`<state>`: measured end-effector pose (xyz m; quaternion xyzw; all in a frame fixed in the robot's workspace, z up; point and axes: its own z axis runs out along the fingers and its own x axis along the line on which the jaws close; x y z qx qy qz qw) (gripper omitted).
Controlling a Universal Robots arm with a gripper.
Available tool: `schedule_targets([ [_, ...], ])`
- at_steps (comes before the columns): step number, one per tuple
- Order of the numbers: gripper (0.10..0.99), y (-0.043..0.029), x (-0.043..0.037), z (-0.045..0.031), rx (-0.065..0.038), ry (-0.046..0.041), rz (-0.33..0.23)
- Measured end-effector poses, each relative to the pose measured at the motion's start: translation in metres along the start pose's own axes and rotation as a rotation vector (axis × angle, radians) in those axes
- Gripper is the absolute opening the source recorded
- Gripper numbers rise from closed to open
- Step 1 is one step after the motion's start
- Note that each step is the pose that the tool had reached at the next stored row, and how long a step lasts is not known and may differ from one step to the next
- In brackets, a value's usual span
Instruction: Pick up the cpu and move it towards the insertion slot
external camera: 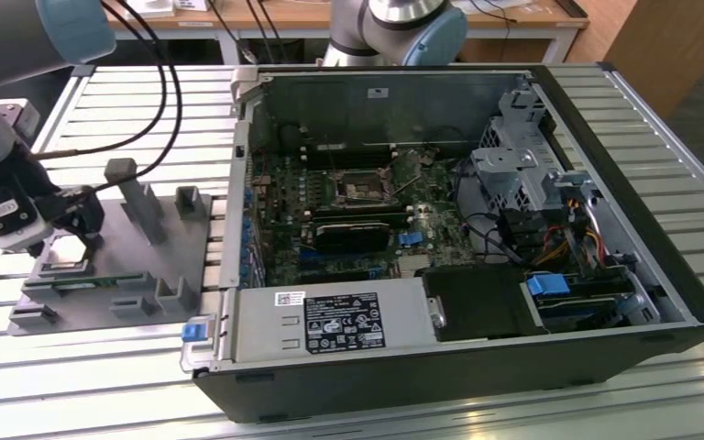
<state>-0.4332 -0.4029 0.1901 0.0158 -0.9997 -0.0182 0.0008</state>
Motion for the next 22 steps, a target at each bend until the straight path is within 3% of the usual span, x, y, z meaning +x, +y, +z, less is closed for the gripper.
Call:
schedule_targets([
  [5, 0.702, -0.0001, 0.0001, 0.0023, 0.000, 0.0000, 0.000],
  [6, 0.639, -0.0001, 0.0002, 0.0027, 0.000, 0.0000, 0.000],
  [8, 0.639, -0.0001, 0.0002, 0.0035, 0.000, 0.0000, 0.000],
  [9, 0.573, -0.0001, 0.0003, 0.0039, 0.000, 0.0000, 0.000],
  [22, 0.529, -0.0001, 0.0005, 0.0040, 0.000, -0.0001, 0.000],
])
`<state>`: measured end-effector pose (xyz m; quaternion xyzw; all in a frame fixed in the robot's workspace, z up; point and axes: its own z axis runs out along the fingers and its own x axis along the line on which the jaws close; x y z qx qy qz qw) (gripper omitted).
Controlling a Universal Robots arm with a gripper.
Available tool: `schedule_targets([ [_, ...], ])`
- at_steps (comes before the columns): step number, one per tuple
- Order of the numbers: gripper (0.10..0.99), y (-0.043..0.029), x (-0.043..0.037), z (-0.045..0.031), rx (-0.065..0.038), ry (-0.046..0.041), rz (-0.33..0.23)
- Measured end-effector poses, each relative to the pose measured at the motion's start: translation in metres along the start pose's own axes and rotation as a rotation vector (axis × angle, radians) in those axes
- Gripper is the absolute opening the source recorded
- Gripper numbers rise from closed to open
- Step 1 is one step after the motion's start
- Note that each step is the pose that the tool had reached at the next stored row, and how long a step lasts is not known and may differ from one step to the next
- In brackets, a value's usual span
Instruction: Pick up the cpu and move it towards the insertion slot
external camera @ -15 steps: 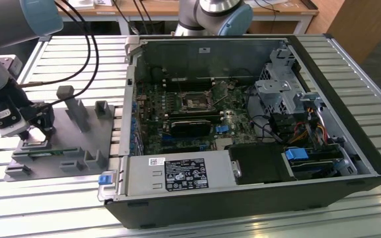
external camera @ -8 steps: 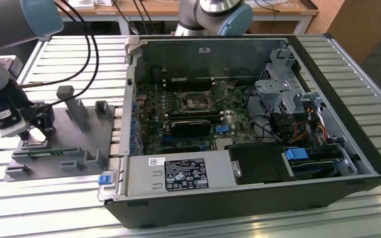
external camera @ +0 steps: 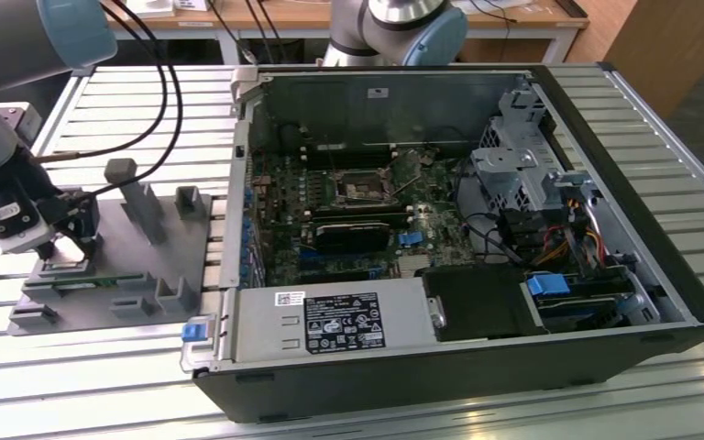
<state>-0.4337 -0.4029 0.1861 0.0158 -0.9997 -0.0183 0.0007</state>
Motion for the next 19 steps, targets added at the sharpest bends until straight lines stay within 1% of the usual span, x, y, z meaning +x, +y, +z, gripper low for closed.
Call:
schedule_targets([
  [8, 0.529, 0.0002, 0.0000, -0.0060, 0.000, 0.0001, 0.000],
  [9, 0.529, 0.0005, 0.0000, -0.0137, 0.000, 0.0001, 0.000],
  [13, 0.529, 0.0007, 0.0000, -0.0184, 0.000, 0.0002, 0.000],
  [19, 0.529, 0.0007, 0.0000, -0.0214, 0.000, 0.0001, 0.000],
])
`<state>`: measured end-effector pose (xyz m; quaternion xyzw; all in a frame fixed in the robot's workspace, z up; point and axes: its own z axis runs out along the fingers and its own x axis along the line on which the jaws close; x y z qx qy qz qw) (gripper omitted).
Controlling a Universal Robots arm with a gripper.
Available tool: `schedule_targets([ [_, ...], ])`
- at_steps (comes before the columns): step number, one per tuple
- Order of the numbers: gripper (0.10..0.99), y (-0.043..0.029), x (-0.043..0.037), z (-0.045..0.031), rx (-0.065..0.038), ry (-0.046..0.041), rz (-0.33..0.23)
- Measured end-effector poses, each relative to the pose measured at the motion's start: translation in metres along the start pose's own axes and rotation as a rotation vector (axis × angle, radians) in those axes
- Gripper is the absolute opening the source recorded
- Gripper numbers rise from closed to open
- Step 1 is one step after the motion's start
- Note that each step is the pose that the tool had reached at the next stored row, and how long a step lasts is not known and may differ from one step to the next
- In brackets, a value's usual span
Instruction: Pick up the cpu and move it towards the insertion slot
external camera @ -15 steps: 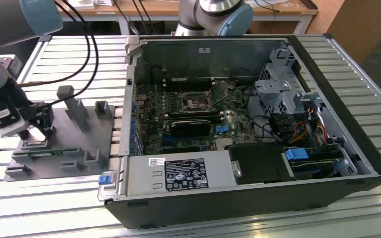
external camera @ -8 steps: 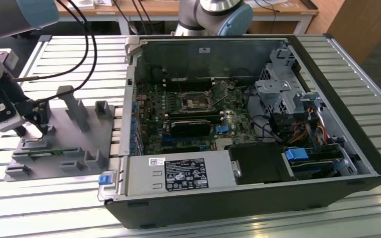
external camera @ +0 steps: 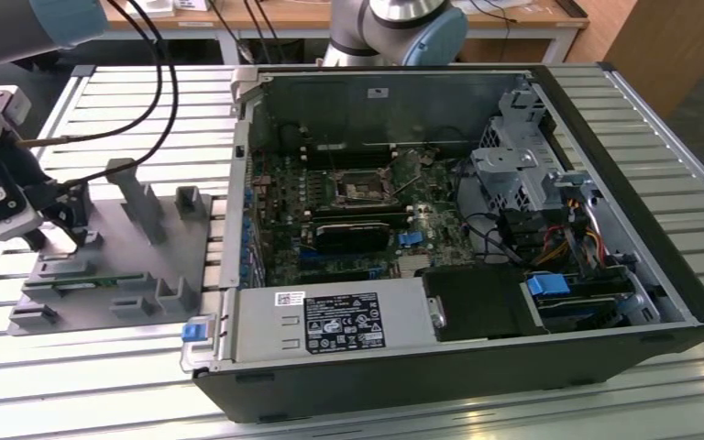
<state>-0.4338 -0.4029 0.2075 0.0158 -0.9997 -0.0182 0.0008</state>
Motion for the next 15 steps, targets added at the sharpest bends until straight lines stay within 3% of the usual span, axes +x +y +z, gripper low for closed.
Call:
schedule_targets([
  [15, 0.529, 0.0004, 0.0000, -0.0092, 0.000, 0.0000, 0.000],
])
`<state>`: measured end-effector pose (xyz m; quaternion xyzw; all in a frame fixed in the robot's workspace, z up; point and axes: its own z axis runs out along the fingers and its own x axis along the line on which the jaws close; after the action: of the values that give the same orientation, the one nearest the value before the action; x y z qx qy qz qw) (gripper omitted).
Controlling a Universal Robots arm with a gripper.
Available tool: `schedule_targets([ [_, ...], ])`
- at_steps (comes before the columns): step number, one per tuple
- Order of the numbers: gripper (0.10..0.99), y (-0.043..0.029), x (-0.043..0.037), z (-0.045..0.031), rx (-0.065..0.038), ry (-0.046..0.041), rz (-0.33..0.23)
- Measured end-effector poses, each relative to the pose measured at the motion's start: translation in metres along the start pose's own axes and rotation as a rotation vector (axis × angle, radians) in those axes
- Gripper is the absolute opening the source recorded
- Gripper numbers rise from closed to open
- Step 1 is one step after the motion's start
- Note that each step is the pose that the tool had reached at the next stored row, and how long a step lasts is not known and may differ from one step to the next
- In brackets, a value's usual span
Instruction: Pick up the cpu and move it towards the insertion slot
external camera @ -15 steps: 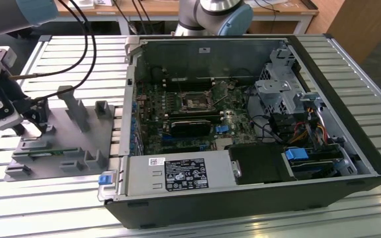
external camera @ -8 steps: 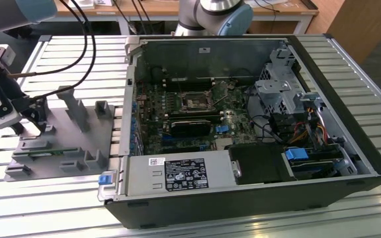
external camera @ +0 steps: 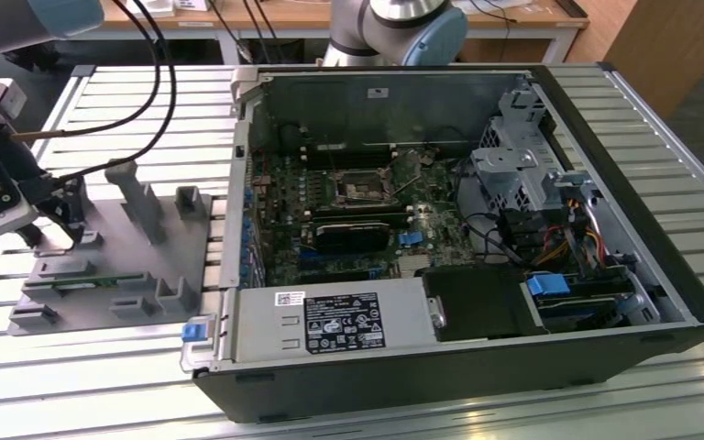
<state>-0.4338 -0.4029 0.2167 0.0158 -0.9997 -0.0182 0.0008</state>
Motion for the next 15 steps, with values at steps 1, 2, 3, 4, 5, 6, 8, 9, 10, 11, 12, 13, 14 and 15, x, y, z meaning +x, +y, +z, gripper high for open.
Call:
schedule_targets([
  [1, 0.529, 0.0000, 0.0000, -0.0006, 0.000, 0.0000, 0.000],
  [2, 0.529, 0.0001, 0.0000, -0.0013, 0.000, 0.0000, 0.000],
  [3, 0.529, 0.0001, 0.0000, -0.0018, 0.000, 0.0000, 0.000],
  [4, 0.529, 0.0001, 0.0000, -0.0025, 0.000, 0.0000, 0.000],
  [5, 0.529, 0.0002, 0.0000, -0.0032, 0.000, 0.0000, 0.000],
  [6, 0.529, 0.0003, 0.0000, -0.0038, 0.000, 0.0000, 0.000],
  [8, 0.529, 0.0004, 0.0000, -0.0050, 0.000, 0.0000, 0.000],
  [9, 0.529, 0.0004, 0.0000, -0.0057, 0.000, 0.0000, 0.000],
  [10, 0.529, 0.0005, 0.0000, -0.0064, 0.000, 0.0000, 0.000],
  [11, 0.529, 0.0005, 0.0000, -0.0069, 0.000, -0.0001, 0.000],
  [12, 0.529, 0.0007, 0.0000, -0.0090, 0.000, 0.0000, 0.000],
  [13, 0.529, 0.0008, 0.0000, -0.0096, 0.000, 0.0000, 0.000],
  [14, 0.529, 0.0008, 0.0000, -0.0103, 0.000, 0.0001, 0.000],
  [15, 0.529, 0.0008, 0.0000, -0.0109, 0.000, 0.0000, 0.000],
])
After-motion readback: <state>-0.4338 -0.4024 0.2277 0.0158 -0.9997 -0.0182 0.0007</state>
